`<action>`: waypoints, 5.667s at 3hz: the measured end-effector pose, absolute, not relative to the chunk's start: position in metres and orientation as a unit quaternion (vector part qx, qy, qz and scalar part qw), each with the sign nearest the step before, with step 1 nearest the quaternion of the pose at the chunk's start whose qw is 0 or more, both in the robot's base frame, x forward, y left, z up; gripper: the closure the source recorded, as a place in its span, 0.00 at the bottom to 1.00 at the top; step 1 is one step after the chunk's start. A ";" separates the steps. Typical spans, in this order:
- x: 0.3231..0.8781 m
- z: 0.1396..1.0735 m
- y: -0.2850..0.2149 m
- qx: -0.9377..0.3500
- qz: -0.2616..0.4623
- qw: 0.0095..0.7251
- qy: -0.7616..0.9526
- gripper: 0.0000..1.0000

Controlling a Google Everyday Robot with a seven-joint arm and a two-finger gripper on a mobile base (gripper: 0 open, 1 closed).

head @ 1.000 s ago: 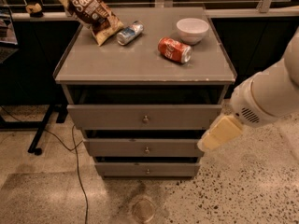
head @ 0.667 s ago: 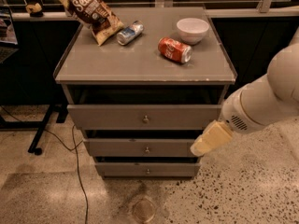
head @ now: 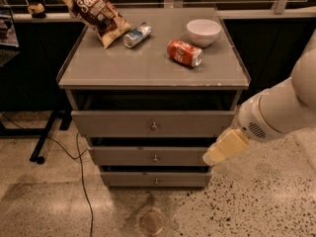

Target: Open bottom drawer

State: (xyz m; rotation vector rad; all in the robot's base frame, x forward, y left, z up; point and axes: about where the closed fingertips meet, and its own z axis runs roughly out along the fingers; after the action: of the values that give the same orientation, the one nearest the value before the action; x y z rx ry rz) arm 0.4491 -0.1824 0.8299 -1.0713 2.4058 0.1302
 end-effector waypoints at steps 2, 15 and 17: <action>0.440 0.764 -0.177 -0.399 0.180 0.267 0.858 0.00; 0.485 0.466 -0.177 -0.144 0.252 0.322 0.901 0.00; 0.489 0.424 -0.179 -0.109 0.276 0.308 0.904 0.18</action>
Offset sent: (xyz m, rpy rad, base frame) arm -0.0154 0.0075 -0.1167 0.4260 0.1085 0.1537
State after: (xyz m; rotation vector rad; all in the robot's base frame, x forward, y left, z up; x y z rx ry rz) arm 0.4893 -0.1793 0.4238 -0.2894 2.3905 0.7296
